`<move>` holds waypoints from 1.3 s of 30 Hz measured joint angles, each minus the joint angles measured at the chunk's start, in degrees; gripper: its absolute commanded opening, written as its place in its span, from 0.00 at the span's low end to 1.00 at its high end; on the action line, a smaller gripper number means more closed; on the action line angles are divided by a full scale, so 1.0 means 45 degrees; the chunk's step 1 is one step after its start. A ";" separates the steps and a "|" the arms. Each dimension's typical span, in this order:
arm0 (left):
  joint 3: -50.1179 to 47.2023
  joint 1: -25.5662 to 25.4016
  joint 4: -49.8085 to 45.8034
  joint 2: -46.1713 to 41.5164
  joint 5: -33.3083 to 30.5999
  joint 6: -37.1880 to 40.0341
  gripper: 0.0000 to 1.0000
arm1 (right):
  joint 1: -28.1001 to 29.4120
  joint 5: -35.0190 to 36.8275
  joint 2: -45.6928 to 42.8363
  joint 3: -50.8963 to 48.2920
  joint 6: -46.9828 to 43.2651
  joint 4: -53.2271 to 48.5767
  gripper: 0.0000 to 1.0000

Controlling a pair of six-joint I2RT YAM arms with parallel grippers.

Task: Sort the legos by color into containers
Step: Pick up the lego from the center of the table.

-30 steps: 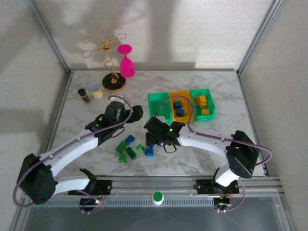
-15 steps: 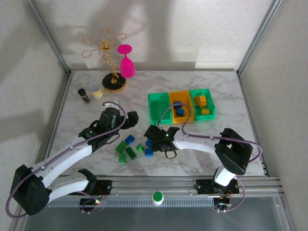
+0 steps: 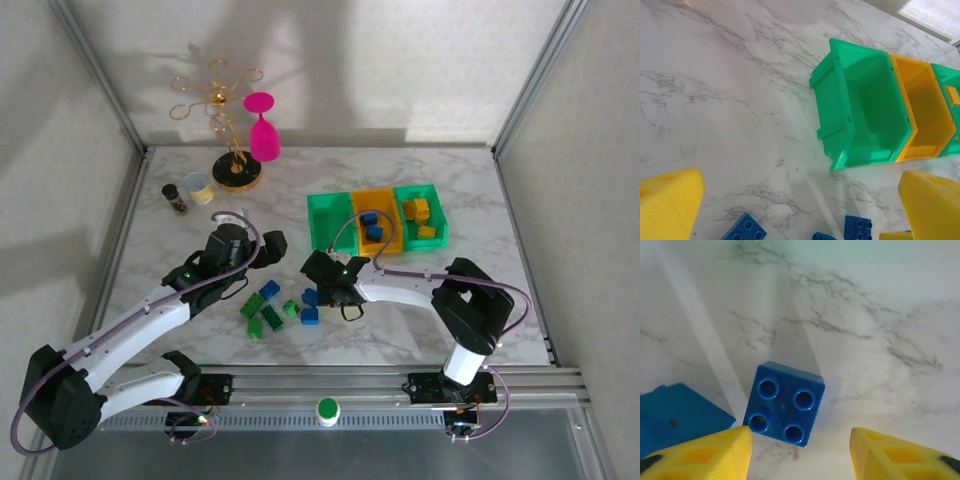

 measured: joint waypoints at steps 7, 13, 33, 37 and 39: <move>0.0000 0.0000 -0.0078 0.0000 -0.0112 0.0000 1.00 | -0.0121 -0.0053 0.0500 0.0384 -0.0257 0.0578 0.57; 0.0000 0.0000 -0.0083 -0.0019 -0.0146 0.0000 0.99 | -0.0170 -0.0058 0.0738 0.0627 -0.0340 0.0690 0.56; 0.0000 0.0000 -0.0087 -0.0233 -0.0185 -0.0151 1.00 | -0.0379 0.0000 0.0937 0.0743 -0.0588 0.0627 0.31; 0.0000 0.0000 -0.0087 -0.0510 -0.0141 -0.0248 1.00 | -0.0534 0.0034 0.0204 0.0704 -0.0685 0.0379 0.31; 0.0000 0.0000 -0.0078 -0.0641 -0.0073 -0.0345 1.00 | -0.0675 0.0102 -0.0359 0.0704 -0.0811 0.0223 0.32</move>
